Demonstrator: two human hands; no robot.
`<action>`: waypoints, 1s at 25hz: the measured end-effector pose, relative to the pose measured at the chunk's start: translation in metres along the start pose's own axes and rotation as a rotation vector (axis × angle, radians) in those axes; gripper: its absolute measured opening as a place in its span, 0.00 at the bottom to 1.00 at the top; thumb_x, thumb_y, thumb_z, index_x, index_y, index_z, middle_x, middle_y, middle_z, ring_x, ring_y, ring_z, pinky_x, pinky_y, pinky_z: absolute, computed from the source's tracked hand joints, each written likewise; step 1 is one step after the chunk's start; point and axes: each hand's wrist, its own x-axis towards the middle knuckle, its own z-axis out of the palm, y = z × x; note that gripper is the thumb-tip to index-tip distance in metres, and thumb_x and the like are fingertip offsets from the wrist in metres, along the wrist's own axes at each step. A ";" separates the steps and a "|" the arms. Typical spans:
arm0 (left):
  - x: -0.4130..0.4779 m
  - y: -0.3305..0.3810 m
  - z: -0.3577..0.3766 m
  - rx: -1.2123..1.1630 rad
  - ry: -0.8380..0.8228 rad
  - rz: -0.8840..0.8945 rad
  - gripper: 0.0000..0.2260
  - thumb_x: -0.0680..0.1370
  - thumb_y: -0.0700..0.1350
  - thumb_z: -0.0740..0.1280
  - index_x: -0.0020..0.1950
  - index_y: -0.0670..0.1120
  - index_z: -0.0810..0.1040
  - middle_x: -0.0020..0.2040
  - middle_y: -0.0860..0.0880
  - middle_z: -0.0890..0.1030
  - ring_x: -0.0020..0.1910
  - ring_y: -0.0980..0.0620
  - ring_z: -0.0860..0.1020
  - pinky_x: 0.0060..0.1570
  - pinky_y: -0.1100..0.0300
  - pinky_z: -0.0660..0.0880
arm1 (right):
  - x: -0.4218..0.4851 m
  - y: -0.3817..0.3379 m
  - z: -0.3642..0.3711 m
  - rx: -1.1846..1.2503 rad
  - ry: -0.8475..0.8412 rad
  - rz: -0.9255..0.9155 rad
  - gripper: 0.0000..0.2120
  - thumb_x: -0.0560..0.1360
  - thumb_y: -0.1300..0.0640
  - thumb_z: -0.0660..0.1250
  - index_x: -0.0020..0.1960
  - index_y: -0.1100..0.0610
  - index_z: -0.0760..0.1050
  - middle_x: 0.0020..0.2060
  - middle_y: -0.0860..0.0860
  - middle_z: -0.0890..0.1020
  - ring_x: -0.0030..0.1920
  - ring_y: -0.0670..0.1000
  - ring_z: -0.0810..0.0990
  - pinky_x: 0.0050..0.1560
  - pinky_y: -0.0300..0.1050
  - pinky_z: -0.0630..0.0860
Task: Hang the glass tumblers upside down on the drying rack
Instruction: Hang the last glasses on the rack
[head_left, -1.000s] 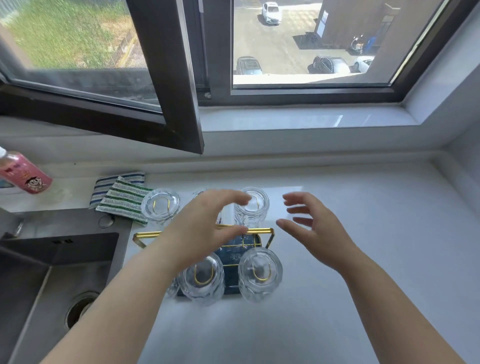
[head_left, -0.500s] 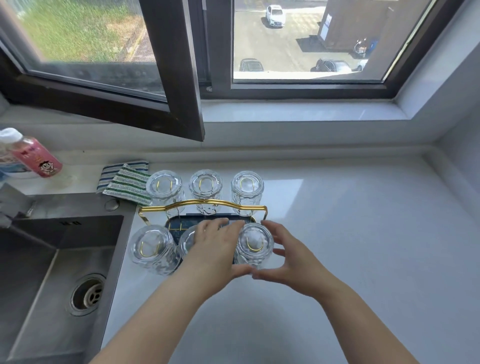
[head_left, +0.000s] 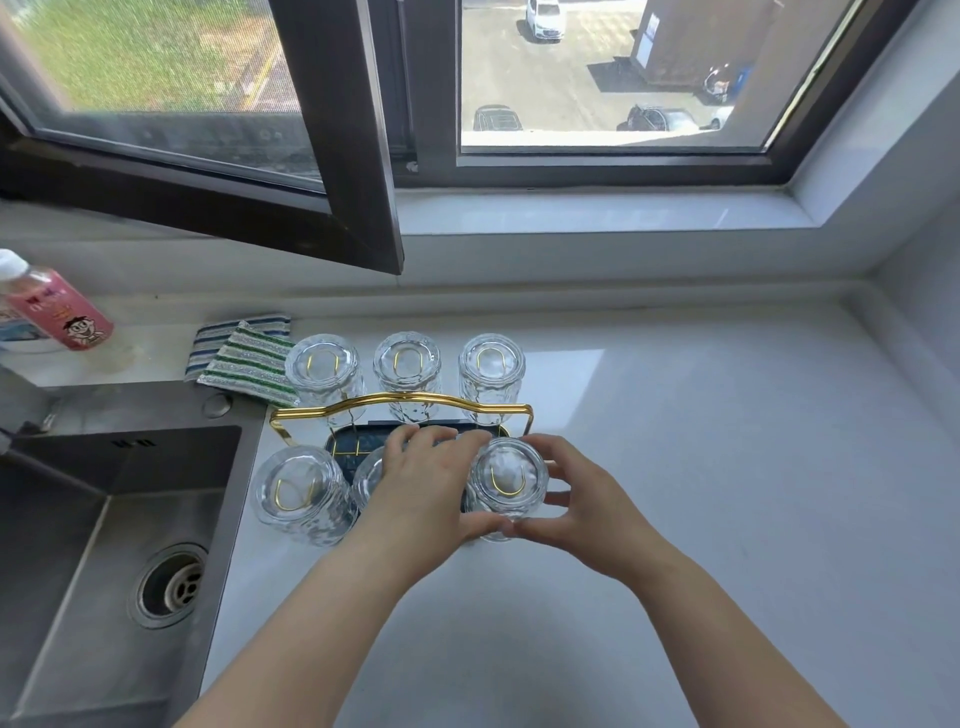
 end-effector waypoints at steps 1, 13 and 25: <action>-0.001 0.000 0.000 -0.011 0.004 -0.002 0.34 0.67 0.61 0.69 0.70 0.56 0.60 0.69 0.50 0.66 0.67 0.55 0.52 0.68 0.58 0.43 | 0.000 -0.001 0.000 -0.002 -0.002 0.001 0.31 0.61 0.57 0.79 0.58 0.43 0.69 0.54 0.37 0.78 0.56 0.32 0.73 0.51 0.30 0.75; -0.031 -0.062 -0.054 0.009 0.102 -0.035 0.39 0.58 0.61 0.76 0.66 0.56 0.66 0.62 0.58 0.73 0.65 0.54 0.65 0.58 0.65 0.51 | -0.009 -0.054 -0.007 -0.284 0.023 -0.186 0.35 0.62 0.51 0.77 0.64 0.43 0.65 0.59 0.36 0.72 0.61 0.34 0.67 0.58 0.21 0.59; -0.029 -0.058 -0.045 0.006 -0.081 -0.150 0.34 0.67 0.58 0.71 0.70 0.55 0.62 0.71 0.49 0.64 0.70 0.56 0.47 0.70 0.53 0.34 | 0.033 -0.092 0.050 -0.764 -0.183 -0.201 0.41 0.63 0.41 0.74 0.69 0.50 0.58 0.62 0.48 0.78 0.61 0.54 0.72 0.59 0.43 0.62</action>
